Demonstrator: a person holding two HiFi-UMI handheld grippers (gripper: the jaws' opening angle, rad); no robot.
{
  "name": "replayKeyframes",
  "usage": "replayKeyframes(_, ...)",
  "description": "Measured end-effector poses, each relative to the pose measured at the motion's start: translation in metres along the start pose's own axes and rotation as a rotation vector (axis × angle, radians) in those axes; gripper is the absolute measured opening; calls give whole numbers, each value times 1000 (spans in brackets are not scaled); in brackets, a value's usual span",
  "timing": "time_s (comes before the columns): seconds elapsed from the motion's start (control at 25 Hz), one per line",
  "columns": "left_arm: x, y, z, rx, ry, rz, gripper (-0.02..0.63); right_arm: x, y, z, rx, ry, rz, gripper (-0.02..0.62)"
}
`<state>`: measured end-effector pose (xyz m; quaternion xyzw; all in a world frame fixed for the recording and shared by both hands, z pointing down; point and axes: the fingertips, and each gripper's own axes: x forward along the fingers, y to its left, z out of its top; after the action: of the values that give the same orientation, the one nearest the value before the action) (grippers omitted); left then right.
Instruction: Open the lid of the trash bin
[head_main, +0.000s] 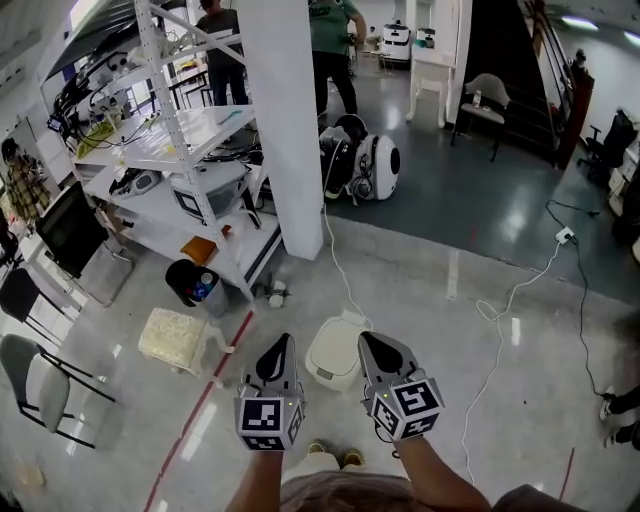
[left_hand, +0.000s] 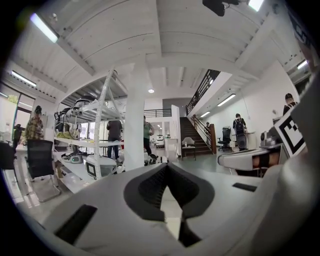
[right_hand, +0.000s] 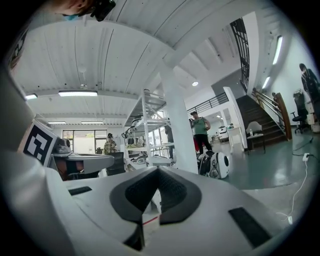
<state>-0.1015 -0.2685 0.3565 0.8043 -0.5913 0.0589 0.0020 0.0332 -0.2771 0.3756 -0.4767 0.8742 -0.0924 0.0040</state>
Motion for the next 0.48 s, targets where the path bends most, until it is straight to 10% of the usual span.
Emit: replayKeyframes(0.48,41,32,2,-21,-13,-42,-12,42,-9,7,3,-20,-33,32)
